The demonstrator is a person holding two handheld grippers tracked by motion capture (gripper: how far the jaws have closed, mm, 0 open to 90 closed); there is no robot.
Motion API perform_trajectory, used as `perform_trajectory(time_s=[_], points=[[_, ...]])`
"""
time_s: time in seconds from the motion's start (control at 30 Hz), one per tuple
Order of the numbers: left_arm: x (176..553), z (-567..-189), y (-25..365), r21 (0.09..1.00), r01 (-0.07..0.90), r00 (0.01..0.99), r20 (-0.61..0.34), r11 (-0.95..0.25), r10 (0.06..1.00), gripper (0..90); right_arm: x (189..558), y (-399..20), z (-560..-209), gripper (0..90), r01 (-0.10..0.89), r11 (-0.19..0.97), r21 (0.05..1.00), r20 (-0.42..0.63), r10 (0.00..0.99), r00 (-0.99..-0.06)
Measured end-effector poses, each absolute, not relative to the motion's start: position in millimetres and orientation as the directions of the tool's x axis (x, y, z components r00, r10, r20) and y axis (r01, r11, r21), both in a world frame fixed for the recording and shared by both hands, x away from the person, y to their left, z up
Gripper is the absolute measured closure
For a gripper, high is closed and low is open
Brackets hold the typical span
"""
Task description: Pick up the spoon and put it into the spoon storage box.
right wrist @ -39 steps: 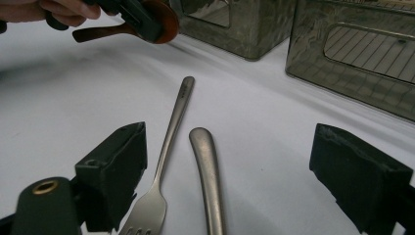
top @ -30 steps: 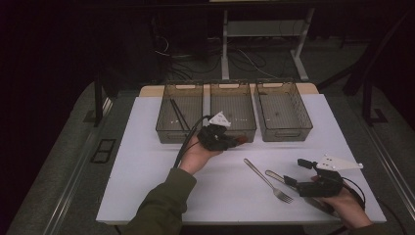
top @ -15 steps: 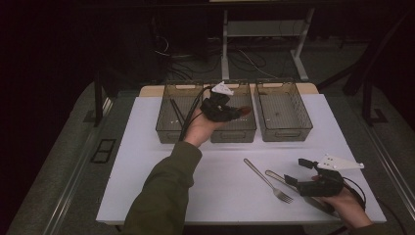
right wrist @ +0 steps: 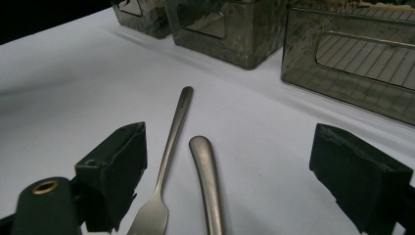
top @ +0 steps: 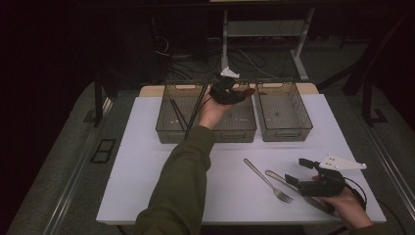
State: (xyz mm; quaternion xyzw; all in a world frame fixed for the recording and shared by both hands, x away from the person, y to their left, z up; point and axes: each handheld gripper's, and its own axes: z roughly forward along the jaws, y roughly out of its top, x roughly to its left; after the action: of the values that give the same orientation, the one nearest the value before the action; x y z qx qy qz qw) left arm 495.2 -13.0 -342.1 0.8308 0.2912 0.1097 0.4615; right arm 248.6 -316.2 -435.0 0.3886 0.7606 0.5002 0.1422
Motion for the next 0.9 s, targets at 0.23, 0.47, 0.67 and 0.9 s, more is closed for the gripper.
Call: perform_trajectory(time_s=[0.23, 0.47, 0.67, 0.9], points=[[511.2, -362.2, -20.2, 0.811, 0.444, 0.763, -0.12, -0.38, 0.635, 80.2, 248.4, -315.9, -434.6, 13.3, 0.446, 0.194, 0.874, 0.176, 0.729, -0.661], [516.6, -370.4, -24.0, 0.789, 0.471, 0.749, -0.122, -0.394, 0.651, 80.0, 249.0, -319.6, -435.2, 13.3, 0.45, 0.184, 0.874, 0.182, 0.734, -0.654], [516.3, -371.2, -22.3, 0.78, 0.485, 0.736, -0.118, -0.397, 0.666, 68.0, 248.7, -319.6, -434.9, 13.3, 0.446, 0.186, 0.875, 0.179, 0.732, -0.657], [510.3, -359.1, -17.8, 0.804, 0.454, 0.756, -0.12, -0.383, 0.644, 62.1, 249.1, -319.3, -435.5, 13.3, 0.447, 0.19, 0.874, 0.176, 0.734, -0.656]])
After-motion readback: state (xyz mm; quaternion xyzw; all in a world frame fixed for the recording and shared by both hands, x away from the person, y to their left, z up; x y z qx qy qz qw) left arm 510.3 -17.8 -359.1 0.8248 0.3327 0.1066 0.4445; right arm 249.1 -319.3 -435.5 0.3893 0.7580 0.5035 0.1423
